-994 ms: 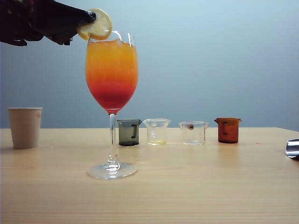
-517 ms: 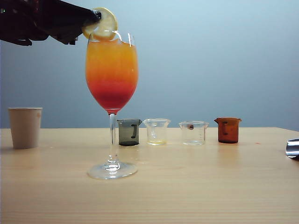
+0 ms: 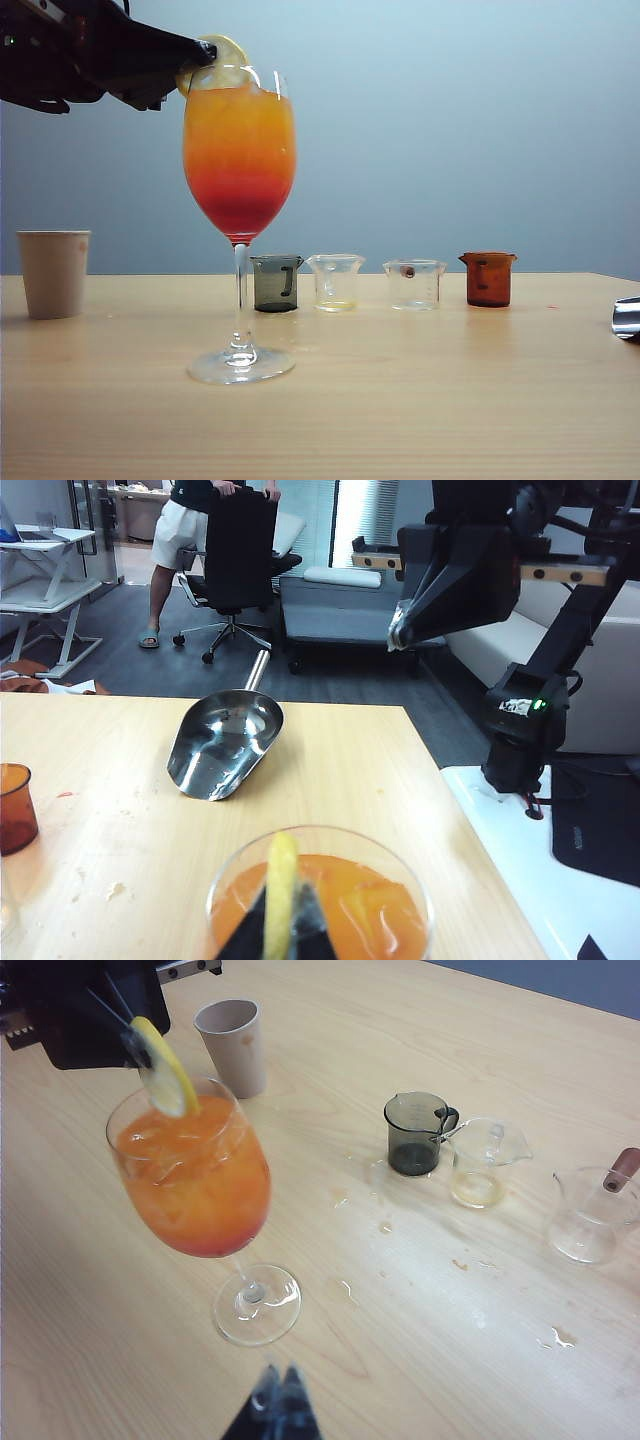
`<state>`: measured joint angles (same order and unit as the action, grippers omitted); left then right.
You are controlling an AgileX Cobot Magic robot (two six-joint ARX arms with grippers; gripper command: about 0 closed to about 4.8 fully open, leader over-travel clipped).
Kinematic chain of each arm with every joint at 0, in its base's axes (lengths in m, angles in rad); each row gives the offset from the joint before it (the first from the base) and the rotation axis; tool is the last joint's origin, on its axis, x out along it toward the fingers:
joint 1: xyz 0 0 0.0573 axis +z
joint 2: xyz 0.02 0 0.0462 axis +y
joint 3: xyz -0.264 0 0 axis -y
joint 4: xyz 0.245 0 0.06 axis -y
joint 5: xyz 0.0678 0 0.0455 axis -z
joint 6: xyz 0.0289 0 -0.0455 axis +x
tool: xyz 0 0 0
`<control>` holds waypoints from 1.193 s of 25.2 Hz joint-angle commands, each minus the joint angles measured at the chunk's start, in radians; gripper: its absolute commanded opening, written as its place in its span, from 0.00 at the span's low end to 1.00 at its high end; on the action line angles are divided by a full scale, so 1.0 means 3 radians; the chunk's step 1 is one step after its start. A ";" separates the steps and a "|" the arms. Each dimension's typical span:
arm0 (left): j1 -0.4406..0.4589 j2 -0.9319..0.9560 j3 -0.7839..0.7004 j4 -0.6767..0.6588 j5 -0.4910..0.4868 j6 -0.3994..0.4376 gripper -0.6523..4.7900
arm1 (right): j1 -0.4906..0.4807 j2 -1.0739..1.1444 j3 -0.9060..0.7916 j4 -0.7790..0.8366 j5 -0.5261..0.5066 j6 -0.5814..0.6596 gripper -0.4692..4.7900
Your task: Pick up the lemon slice from the paper cup on the left and carefully insert it into the rim of the goblet.
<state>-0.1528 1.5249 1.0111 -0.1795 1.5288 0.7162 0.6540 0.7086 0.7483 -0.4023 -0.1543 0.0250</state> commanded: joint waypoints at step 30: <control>0.0058 0.0074 0.0003 -0.0083 0.0155 0.0131 0.11 | 0.0000 0.0009 0.0006 0.0005 -0.0003 -0.0010 0.08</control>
<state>-0.1356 1.5467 1.0111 -0.2024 1.5681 0.7483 0.6540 0.7120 0.7483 -0.4099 -0.1539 0.0250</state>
